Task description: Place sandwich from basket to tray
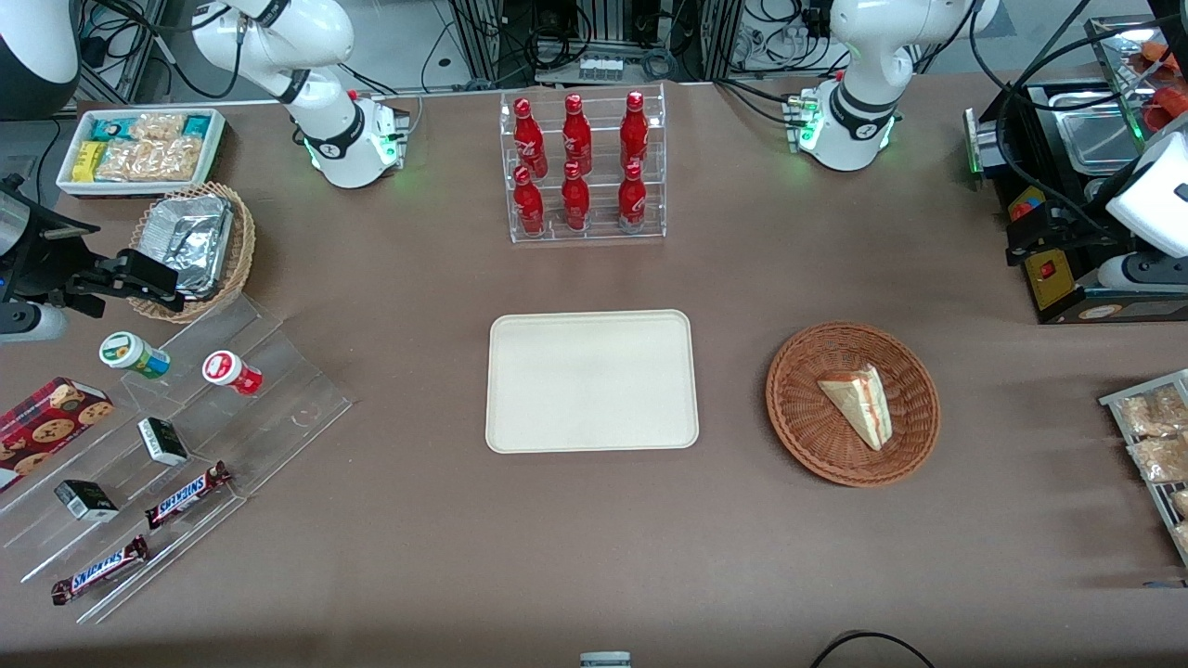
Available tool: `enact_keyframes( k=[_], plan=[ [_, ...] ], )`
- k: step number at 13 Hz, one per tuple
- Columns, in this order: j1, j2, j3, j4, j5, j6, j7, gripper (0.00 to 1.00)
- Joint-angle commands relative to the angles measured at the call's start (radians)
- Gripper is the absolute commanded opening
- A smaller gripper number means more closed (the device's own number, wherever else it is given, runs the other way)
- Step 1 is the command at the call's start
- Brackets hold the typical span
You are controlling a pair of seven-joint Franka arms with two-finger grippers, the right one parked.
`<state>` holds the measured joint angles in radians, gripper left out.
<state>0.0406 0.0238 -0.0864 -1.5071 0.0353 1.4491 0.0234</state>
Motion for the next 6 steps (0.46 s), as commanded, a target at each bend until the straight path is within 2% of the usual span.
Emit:
enact_keyframes(
  k=[1, 6],
  plan=[
    [-0.013, -0.010, 0.014, 0.004, -0.014, -0.001, -0.010, 1.00],
    [-0.010, 0.013, 0.014, -0.043, 0.003, 0.010, -0.039, 1.00]
  ],
)
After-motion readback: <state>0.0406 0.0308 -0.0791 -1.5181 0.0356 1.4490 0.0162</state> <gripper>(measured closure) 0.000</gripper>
